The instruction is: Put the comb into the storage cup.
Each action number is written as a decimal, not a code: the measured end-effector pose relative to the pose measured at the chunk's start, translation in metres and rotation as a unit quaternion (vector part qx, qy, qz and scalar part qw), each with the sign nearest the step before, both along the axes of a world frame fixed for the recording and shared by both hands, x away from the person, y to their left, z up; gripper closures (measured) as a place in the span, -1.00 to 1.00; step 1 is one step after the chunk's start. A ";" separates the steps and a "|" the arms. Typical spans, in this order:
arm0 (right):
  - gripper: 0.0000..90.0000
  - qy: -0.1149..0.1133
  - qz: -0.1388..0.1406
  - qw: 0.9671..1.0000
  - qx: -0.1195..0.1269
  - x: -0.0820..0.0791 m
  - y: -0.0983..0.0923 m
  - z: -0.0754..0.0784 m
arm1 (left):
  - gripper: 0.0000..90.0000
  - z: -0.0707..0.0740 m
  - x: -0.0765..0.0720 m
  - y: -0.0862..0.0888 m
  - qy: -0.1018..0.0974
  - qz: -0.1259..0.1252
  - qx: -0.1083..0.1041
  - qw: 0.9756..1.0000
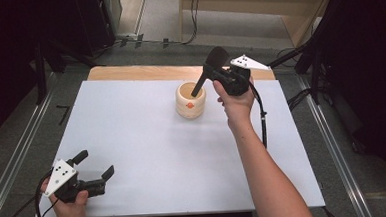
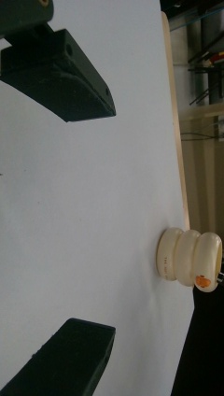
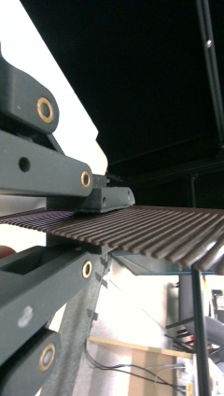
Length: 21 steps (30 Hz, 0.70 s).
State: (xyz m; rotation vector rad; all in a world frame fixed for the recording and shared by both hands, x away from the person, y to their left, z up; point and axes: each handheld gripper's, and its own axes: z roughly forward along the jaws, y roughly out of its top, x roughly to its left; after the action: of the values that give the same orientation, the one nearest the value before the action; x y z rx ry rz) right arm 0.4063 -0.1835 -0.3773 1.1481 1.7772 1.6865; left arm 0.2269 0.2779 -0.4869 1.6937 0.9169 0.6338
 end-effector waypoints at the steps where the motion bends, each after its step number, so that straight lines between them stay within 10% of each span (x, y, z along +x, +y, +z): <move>1: 0.83 0.003 0.000 1.000 -0.001 0.001 0.001 -0.002 | -1.00 0.000 0.000 0.000 0.000 0.000 0.000 1.000; 21: 0.83 0.052 -0.002 0.999 -0.015 0.015 0.019 -0.037 | -1.00 0.000 0.000 0.000 0.000 -0.004 -0.001 1.000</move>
State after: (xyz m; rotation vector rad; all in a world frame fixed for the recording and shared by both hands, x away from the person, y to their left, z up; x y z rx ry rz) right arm 0.4218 -0.1647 -0.4144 1.2470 1.8548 1.6182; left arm 0.2269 0.2776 -0.4870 1.6945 0.9099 0.6275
